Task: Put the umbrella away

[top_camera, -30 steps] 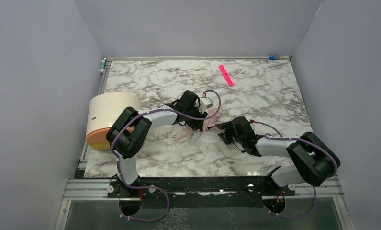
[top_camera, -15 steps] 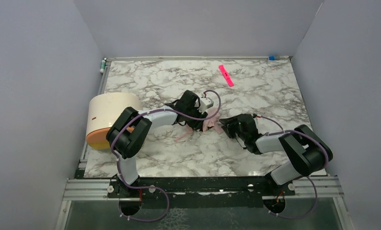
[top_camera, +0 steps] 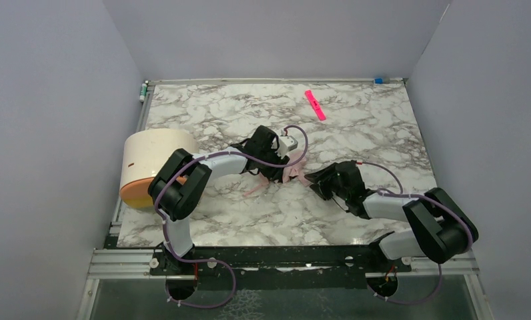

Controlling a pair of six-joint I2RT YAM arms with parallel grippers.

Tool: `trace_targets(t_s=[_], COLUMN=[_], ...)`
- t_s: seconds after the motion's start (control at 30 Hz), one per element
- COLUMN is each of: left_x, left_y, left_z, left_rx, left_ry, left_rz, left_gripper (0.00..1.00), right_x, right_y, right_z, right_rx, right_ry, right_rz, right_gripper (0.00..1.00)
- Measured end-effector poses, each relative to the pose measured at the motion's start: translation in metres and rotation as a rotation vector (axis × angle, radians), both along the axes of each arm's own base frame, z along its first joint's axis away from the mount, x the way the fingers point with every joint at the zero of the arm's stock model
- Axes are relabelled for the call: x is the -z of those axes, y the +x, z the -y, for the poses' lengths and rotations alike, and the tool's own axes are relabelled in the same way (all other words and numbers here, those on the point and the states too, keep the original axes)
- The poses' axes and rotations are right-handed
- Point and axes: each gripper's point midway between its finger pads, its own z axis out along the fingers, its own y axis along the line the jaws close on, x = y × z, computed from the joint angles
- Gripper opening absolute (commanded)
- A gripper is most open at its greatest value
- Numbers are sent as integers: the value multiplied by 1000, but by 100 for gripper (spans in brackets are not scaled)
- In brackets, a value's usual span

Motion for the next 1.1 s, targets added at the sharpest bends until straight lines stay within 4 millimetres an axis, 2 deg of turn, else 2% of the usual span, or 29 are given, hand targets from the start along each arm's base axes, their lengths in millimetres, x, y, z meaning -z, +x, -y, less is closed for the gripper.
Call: trace_targets(t_s=[0.2, 0.4, 0.7, 1.1], left_x=[0, 0, 0, 0], left_y=[0, 0, 0, 0], left_z=[0, 0, 0, 0], left_rx=[1, 3, 3, 4], left_ry=[1, 2, 2, 4], left_rz=[1, 2, 2, 4], left_gripper=[0, 0, 0, 0], right_x=[1, 3, 2, 0], right_y=[-14, -15, 1, 20], right_z=[0, -5, -15, -18], right_rx=[-30, -31, -18, -10], right_ry=[10, 45, 79, 72], right_rz=[-30, -55, -56, 27], right_gripper=[53, 53, 53, 54])
